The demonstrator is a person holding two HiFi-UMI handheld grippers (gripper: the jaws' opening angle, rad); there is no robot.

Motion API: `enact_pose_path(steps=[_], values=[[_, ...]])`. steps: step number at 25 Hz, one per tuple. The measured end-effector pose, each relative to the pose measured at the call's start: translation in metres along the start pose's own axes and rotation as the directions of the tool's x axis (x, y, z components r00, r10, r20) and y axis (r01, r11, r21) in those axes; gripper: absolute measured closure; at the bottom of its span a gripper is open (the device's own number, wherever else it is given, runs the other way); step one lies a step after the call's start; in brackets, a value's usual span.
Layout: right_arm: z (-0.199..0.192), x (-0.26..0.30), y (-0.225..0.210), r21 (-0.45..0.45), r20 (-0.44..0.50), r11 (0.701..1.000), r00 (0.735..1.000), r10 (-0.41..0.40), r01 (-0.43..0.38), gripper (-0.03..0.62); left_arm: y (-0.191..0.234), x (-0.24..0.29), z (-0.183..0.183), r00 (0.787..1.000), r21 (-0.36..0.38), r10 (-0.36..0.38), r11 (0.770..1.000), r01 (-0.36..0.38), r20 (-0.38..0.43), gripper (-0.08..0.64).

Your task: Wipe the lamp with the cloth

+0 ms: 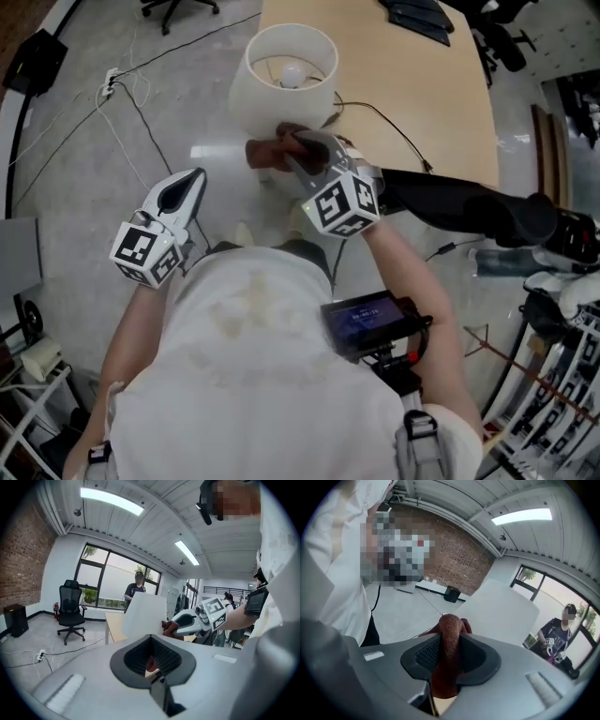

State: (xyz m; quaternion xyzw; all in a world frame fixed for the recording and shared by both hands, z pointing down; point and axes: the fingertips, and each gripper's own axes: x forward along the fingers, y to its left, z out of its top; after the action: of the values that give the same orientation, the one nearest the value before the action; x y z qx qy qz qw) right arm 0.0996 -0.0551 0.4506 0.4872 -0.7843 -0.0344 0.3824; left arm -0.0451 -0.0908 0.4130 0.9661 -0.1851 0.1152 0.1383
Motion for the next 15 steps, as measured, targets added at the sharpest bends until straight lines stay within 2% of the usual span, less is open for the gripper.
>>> enact_pose_path(steps=[2, 4, 9, 12, 15], values=[[-0.013, 0.001, 0.004, 0.044, -0.025, 0.999, 1.0, 0.011, -0.01, 0.48, 0.001, 0.004, 0.006, 1.0, 0.0, -0.002, 1.0, 0.002, 0.002, 0.558], [-0.013, -0.007, 0.001, 0.063, -0.012, 0.998, 1.0, 0.009, -0.008, 0.48, -0.001, 0.009, 0.009, 1.0, 0.0, -0.002, 1.0, 0.002, 0.01, 0.558], [0.013, -0.044, -0.03, 0.092, 0.134, 0.995, 0.99, -0.046, 0.033, 0.48, -0.008, 0.015, 0.01, 1.0, 0.003, -0.012, 1.0, 0.012, 0.029, 0.558], [0.042, -0.075, -0.067, 0.146, 0.265, 0.986, 0.956, -0.122, 0.085, 0.48, -0.008, 0.021, 0.012, 0.999, 0.004, -0.015, 1.0, 0.014, 0.031, 0.558], [0.074, -0.104, -0.103, 0.175, 0.392, 0.973, 0.896, -0.209, 0.15, 0.48, -0.011, 0.023, 0.009, 0.999, 0.003, -0.02, 1.0, 0.019, 0.037, 0.558]])
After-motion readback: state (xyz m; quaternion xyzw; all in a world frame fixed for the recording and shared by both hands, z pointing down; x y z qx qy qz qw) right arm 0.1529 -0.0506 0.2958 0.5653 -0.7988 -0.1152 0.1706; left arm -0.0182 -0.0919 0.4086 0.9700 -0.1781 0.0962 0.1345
